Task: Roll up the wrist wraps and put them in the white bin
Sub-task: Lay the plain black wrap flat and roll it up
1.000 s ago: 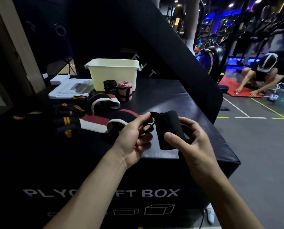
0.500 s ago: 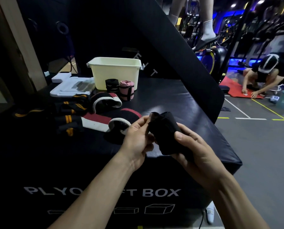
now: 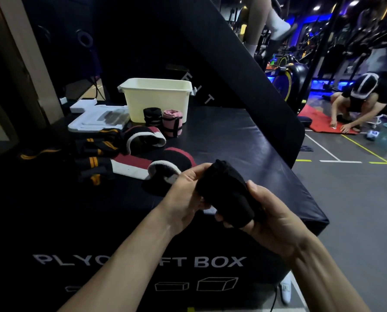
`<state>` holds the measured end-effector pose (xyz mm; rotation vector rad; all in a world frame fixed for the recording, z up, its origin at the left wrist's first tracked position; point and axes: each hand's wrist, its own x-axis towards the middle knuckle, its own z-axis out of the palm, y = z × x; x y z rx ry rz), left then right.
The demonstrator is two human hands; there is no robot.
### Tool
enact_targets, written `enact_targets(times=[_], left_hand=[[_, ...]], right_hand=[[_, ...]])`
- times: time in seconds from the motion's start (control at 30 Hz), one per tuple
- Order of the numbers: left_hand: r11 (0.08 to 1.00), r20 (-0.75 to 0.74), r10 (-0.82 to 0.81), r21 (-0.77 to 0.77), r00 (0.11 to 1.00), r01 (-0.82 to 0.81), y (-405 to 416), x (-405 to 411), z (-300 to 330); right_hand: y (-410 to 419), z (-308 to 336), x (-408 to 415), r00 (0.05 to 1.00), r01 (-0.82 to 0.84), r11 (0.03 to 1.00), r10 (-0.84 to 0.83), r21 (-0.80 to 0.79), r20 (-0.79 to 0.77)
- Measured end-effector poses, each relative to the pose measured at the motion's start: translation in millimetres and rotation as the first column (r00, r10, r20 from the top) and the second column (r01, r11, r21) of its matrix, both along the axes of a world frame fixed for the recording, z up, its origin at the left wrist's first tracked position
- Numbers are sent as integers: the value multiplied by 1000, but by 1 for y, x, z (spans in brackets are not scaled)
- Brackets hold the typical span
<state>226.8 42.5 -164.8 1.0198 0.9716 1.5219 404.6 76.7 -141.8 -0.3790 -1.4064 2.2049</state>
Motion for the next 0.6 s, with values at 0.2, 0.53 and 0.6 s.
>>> enact_targets(times=[0.2,0.53,0.6], left_hand=[[993,-172,26,115,985,-6,-10,-20,7],[987,-844,-75,15,531,163,-21,-32,24],[988,-846,-72,12,529,154,-22,-29,24]], right_hand=[[8,0,8,992,20,1000,-17,-20,124],[-2,-12,-7,814,-175,834,-176,523,554],[-3,-13,-7,832,-164,773,-225,613,506]])
